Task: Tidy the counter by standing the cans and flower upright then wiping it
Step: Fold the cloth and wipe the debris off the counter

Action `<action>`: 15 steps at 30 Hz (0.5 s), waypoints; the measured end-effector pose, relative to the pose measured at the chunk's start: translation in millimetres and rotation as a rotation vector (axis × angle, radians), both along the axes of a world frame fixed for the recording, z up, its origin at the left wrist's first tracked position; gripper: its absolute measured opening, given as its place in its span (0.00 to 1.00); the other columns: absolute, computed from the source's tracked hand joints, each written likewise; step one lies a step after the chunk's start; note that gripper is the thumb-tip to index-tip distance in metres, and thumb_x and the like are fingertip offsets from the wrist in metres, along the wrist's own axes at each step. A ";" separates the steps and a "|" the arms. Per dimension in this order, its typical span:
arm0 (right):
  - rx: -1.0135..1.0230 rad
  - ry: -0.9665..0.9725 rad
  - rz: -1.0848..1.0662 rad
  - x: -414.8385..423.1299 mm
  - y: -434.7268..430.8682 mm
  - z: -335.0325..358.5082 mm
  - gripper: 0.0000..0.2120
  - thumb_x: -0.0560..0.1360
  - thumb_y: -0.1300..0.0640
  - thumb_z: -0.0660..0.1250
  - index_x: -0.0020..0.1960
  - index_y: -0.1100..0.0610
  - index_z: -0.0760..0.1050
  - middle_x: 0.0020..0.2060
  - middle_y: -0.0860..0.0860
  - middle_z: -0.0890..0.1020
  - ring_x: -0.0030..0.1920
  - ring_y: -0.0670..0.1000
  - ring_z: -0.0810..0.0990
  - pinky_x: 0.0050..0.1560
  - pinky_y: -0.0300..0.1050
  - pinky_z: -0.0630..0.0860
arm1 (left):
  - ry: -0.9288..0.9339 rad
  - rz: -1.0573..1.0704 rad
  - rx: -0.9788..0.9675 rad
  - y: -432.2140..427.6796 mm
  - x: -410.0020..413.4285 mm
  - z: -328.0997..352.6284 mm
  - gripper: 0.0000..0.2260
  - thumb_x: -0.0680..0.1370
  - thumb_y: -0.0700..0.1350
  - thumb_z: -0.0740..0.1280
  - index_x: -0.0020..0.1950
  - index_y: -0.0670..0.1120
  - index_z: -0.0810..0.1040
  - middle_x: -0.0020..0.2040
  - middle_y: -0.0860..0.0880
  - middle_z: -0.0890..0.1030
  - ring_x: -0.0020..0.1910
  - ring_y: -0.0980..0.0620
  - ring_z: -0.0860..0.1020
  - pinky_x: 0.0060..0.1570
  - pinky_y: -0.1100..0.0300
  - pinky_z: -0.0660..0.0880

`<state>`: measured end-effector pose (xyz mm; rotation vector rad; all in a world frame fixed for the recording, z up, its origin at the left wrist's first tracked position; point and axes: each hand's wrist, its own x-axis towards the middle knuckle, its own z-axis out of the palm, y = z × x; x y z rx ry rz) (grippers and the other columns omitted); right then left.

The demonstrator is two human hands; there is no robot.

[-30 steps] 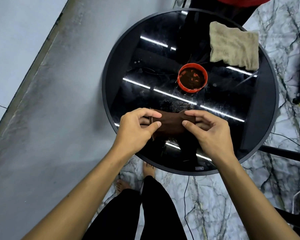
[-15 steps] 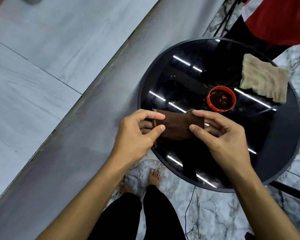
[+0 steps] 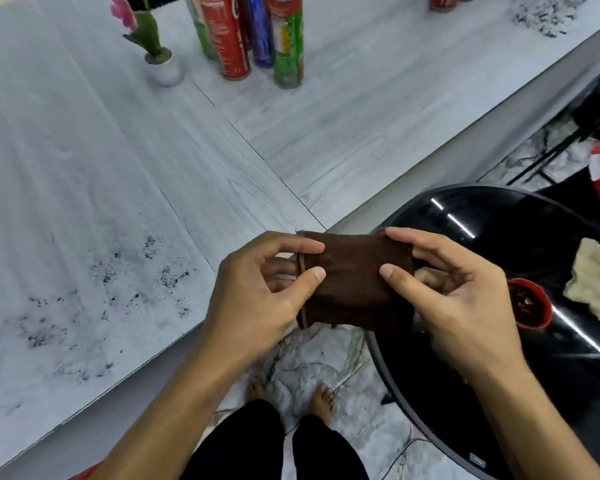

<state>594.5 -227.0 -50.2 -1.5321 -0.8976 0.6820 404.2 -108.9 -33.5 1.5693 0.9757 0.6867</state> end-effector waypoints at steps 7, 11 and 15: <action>0.001 0.008 0.112 -35.6 71.7 26.7 0.18 0.74 0.61 0.76 0.60 0.45 0.83 0.52 0.46 0.86 0.27 0.55 0.72 0.35 0.54 0.79 | -0.032 0.107 0.059 43.1 -47.8 24.7 0.13 0.74 0.38 0.78 0.51 0.55 0.86 0.54 0.57 0.84 0.45 0.53 0.85 0.44 0.60 0.83; -0.002 0.031 0.164 -57.7 104.6 33.4 0.18 0.75 0.62 0.76 0.60 0.45 0.83 0.56 0.44 0.85 0.29 0.59 0.72 0.38 0.56 0.80 | -0.026 0.168 0.072 66.0 -72.7 30.4 0.13 0.74 0.38 0.78 0.53 0.55 0.86 0.56 0.59 0.83 0.44 0.55 0.85 0.45 0.62 0.82; -0.022 0.041 0.198 -77.7 127.1 30.4 0.19 0.75 0.62 0.75 0.60 0.44 0.82 0.57 0.43 0.85 0.29 0.58 0.73 0.38 0.58 0.80 | -0.004 0.202 0.077 81.9 -95.8 29.4 0.14 0.73 0.38 0.78 0.54 0.54 0.86 0.57 0.61 0.83 0.43 0.56 0.85 0.43 0.63 0.81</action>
